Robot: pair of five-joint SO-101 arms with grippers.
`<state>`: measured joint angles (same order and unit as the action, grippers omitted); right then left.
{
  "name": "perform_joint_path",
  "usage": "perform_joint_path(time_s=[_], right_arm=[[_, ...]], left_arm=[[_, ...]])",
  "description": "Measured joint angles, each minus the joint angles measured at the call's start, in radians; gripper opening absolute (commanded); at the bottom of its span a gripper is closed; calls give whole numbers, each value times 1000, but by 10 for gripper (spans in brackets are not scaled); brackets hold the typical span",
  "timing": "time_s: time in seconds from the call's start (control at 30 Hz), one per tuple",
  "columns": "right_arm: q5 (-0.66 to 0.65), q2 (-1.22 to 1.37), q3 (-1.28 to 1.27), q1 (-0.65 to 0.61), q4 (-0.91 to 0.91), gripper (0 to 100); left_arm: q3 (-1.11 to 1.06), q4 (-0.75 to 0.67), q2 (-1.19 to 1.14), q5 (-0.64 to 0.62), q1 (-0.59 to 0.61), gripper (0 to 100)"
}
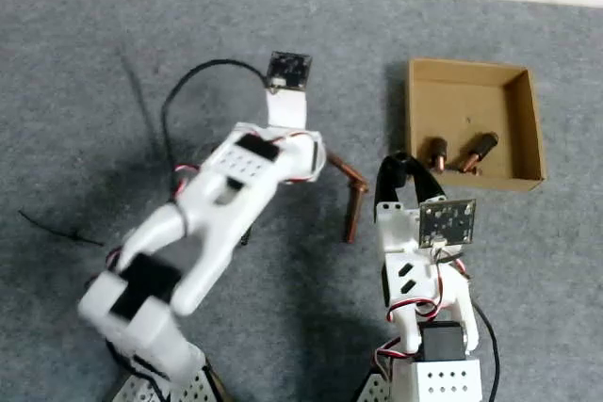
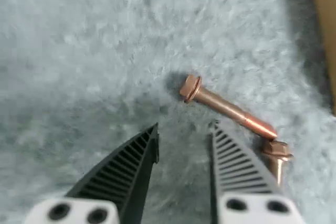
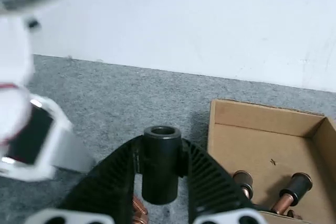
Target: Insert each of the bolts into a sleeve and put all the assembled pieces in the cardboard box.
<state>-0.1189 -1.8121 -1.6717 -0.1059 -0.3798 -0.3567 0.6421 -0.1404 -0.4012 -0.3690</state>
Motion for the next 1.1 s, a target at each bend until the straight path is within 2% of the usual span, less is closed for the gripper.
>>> perform_joint_path(time_s=[0.2, 0.33, 0.63, 0.87, 1.1], right_arm=[[-3, 0, 0, 0, 0, 7], [-3, 0, 0, 0, 0, 7], [-3, 0, 0, 0, 0, 7], [-3, 0, 0, 0, 0, 7], [-3, 0, 0, 0, 0, 7]], left_arm=[[204, 115, -160, -101, -80, 171], [295, 147, -213, -118, -110, 171], [348, 152, -350, -121, -107, 175], [419, 137, -420, -327, -100, 175], [485, 158, -485, -358, -78, 171]])
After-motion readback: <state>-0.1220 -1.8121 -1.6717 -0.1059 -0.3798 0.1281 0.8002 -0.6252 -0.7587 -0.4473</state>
